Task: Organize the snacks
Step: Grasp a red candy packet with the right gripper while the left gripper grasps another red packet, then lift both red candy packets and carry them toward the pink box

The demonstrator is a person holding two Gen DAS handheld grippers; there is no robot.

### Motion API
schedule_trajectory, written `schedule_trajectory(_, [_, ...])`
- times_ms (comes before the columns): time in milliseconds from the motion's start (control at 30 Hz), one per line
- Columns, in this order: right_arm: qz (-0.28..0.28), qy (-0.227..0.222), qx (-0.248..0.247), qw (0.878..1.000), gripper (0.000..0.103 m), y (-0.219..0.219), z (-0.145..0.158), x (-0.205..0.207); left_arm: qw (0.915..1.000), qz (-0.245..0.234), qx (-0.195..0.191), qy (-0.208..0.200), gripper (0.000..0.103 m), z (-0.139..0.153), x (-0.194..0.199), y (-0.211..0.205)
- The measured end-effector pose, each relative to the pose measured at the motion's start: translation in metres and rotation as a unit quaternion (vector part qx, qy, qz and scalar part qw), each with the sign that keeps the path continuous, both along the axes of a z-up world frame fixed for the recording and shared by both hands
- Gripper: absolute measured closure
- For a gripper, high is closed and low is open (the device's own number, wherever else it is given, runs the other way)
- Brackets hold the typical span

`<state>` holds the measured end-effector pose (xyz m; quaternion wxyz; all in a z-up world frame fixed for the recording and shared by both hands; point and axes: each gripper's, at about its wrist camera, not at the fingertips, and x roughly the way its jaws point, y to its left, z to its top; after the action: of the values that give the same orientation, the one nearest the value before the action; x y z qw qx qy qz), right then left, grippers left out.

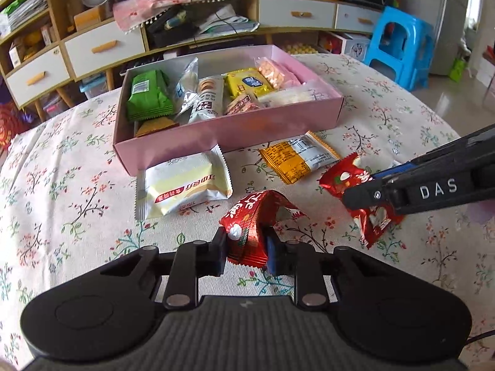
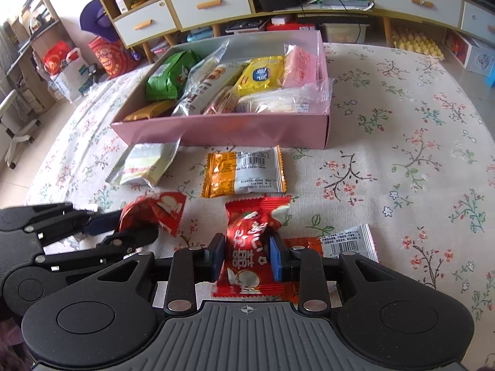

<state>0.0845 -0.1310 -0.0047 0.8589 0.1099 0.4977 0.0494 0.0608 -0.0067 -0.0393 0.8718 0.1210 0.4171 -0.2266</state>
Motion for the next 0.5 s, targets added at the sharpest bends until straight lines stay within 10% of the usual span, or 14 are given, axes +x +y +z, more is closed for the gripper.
schedule_trajectory(500, [0.024, 0.016, -0.02, 0.999, 0.063, 0.013, -0.001, 0.006, 0.9987, 0.044, -0.026, 0.009, 0.081, 0.014, 0.003, 0.01])
